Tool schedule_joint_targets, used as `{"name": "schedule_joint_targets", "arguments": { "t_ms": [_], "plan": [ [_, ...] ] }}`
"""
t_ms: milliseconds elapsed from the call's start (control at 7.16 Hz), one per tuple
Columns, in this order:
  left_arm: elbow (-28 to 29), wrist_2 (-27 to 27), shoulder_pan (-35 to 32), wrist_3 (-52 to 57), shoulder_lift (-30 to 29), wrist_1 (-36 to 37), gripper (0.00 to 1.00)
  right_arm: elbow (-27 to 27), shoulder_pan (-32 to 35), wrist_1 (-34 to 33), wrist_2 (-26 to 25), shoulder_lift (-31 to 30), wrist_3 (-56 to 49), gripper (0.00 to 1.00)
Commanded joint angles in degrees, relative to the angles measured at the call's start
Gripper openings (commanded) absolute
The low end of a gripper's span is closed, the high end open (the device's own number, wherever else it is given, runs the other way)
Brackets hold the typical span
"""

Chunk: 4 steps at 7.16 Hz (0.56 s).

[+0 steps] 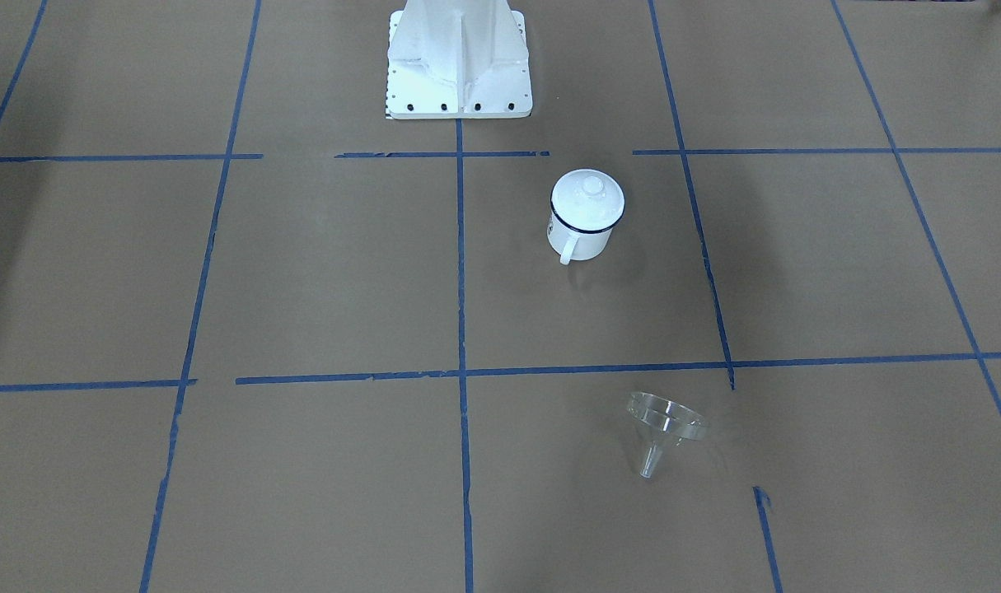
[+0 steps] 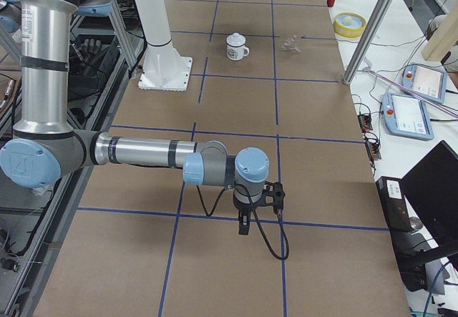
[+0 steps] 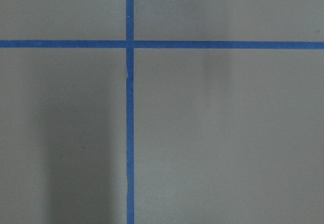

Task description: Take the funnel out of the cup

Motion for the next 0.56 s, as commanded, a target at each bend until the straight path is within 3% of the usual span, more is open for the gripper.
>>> {"name": "schedule_joint_targets", "arguments": {
  "t_ms": [0,419],
  "plan": [
    [2.8,-4.2,-6.6,3.9,6.0,-2.4,1.00,0.0,0.0,0.0,0.0,0.0,0.0,1.00],
    [3.0,-5.4,-7.6,4.5,7.3,-2.1,1.00,0.0,0.0,0.0,0.0,0.0,0.0,1.00]
  ]
}}
